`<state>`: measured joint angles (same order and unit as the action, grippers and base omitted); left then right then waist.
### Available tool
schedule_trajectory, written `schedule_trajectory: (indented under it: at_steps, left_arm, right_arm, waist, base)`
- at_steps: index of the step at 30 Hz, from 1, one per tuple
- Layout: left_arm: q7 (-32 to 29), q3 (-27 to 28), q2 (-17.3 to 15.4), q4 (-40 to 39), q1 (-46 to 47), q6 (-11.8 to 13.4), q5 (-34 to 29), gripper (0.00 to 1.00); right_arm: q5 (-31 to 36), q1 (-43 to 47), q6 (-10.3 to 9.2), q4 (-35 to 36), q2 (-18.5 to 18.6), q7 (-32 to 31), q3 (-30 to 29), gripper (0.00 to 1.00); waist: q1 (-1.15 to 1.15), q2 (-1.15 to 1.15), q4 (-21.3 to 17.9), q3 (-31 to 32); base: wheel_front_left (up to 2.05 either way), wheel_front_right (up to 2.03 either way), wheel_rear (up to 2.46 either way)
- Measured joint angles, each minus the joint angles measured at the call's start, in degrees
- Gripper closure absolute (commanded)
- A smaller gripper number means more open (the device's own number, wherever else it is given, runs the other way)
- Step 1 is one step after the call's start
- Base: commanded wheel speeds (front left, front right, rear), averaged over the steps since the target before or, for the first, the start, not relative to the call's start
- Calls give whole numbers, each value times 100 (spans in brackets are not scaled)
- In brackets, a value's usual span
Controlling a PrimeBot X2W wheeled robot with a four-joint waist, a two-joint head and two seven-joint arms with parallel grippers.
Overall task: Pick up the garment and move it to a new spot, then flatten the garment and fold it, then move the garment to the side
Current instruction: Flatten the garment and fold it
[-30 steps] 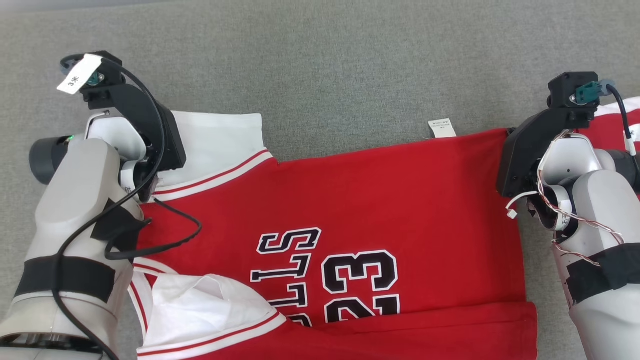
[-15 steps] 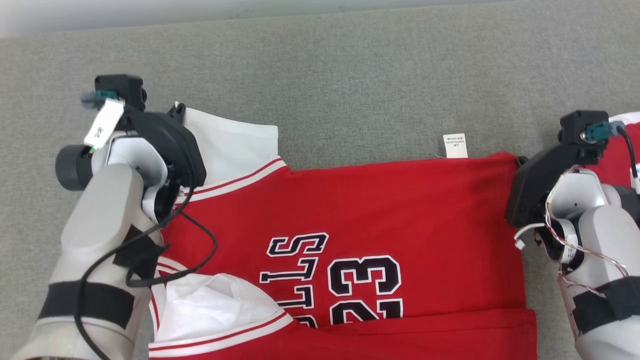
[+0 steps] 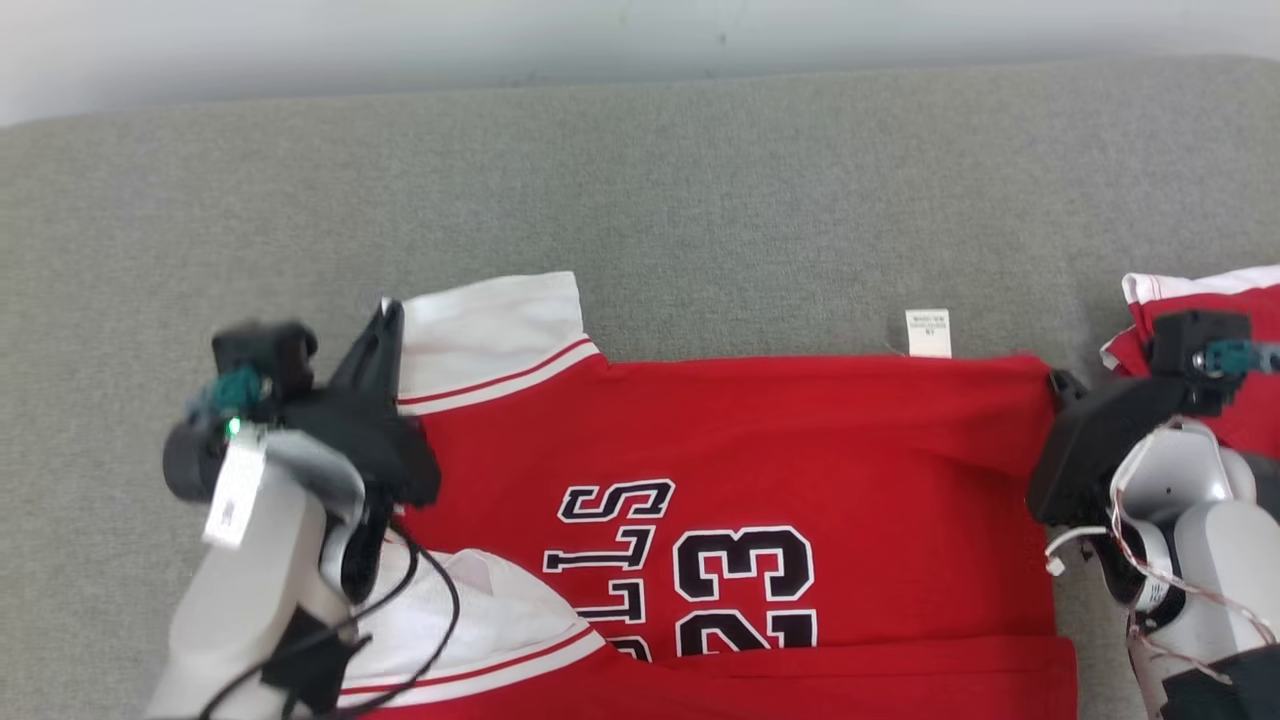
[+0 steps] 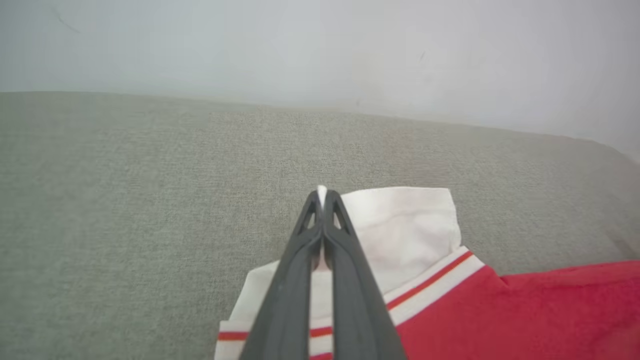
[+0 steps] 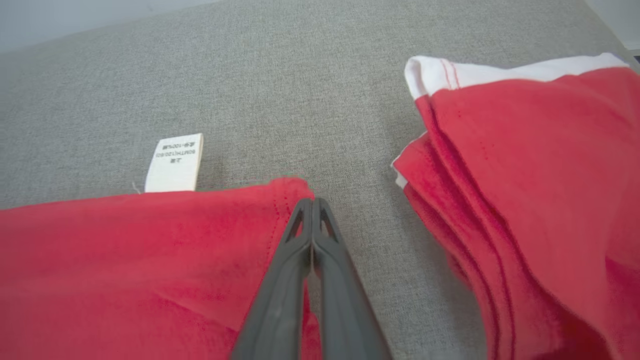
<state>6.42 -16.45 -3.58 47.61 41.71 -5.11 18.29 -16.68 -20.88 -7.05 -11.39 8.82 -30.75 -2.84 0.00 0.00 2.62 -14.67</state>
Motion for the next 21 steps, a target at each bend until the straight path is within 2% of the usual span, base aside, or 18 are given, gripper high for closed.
schedule_trajectory:
  at_steps: [7,21]
  left_arm:
    - [516,119,-58,-609,-1074,-83,213,100]
    - [568,277,-140,-1595,-2547,-104,600,100]
  right_arm:
    - [-59,425,49,71,-56,110,-7,100]
    - [-103,1058,99,129,-75,131,-15,100]
  waist:
    - [0,0,60,234]
    - [0,-1,179,623]
  base:
    - [0,0,0]
    - [0,0,0]
